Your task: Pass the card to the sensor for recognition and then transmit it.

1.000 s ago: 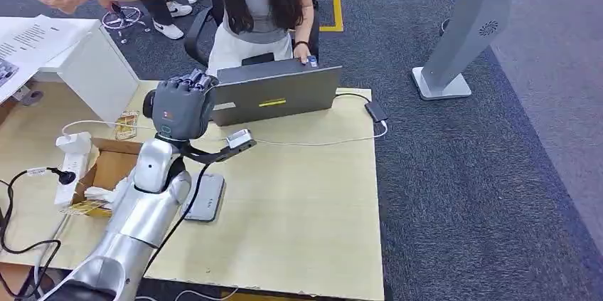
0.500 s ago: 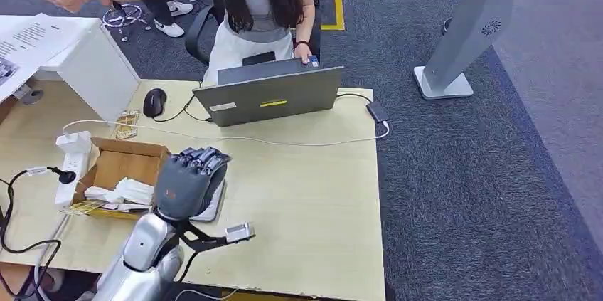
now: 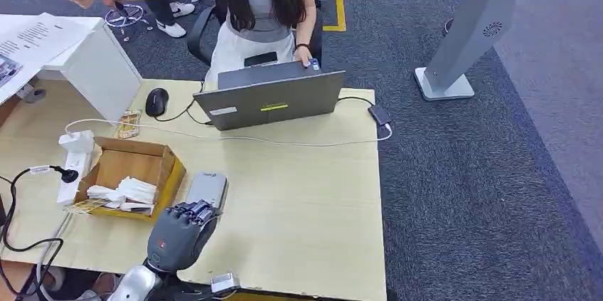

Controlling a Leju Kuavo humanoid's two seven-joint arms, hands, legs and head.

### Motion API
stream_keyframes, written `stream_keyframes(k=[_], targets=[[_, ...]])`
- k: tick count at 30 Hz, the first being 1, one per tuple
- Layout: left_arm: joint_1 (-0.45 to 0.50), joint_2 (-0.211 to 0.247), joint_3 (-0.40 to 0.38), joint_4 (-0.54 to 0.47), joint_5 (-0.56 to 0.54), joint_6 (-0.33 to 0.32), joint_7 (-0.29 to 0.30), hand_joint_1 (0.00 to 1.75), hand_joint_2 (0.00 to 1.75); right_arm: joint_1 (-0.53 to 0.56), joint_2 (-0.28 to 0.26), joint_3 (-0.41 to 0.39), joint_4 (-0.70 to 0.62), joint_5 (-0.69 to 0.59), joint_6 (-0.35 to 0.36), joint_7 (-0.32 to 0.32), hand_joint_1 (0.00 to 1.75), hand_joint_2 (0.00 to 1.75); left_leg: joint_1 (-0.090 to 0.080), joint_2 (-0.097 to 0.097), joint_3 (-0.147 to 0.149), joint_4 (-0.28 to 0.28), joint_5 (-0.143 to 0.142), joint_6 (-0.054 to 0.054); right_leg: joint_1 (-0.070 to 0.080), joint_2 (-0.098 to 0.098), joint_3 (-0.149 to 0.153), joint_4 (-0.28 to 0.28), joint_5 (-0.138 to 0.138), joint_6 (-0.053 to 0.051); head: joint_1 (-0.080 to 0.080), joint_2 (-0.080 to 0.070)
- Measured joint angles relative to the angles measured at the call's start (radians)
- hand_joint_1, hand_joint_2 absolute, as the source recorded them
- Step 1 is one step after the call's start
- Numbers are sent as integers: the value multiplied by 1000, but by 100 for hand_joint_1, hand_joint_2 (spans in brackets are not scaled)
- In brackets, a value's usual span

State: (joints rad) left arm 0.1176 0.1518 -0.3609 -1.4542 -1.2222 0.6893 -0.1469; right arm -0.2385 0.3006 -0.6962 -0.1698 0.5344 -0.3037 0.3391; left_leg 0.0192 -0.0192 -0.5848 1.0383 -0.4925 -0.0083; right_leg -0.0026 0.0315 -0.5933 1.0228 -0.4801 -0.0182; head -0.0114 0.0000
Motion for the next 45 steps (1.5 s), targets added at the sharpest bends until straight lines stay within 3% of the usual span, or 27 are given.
stream_keyframes(k=[22, 27, 32, 40, 45], targets=[[10, 10, 0, 12, 4, 0, 8, 175, 175, 0, 0, -4, 0, 0, -2, -1, 0, 175, 0, -2, 0, 0, 0, 0, 0, -1, 0, 0, 0, 0, 0, 0], [8, 11, 6, 20, -14, -33, 77, 175, 175, 0, 0, -4, 0, 3, -1, -6, 0, 175, 0, -2, 0, 0, 0, 0, 0, -1, 0, 0, 0, 0, 0, 0], [-28, 10, 40, 101, -63, -115, 156, 175, 175, 0, 0, -4, 0, 20, 3, 3, 0, 175, 0, -2, 0, 0, 0, 0, 0, -1, 0, 0, 0, 0, 0, 0], [-89, -8, 82, 203, -85, -146, 169, 175, 175, -1, 0, -4, 0, 41, 4, 1, 0, 175, 0, -3, 0, 0, 1, -1, 0, -3, 0, 0, 0, 0, 0, 0], [-139, -58, 89, 245, -76, -161, 166, 175, 175, -1, 0, 1, 1, 69, 7, -30, 0, 175, 0, -5, 0, 0, 1, 0, 0, -5, 1, 0, 0, 0, 0, 0]])
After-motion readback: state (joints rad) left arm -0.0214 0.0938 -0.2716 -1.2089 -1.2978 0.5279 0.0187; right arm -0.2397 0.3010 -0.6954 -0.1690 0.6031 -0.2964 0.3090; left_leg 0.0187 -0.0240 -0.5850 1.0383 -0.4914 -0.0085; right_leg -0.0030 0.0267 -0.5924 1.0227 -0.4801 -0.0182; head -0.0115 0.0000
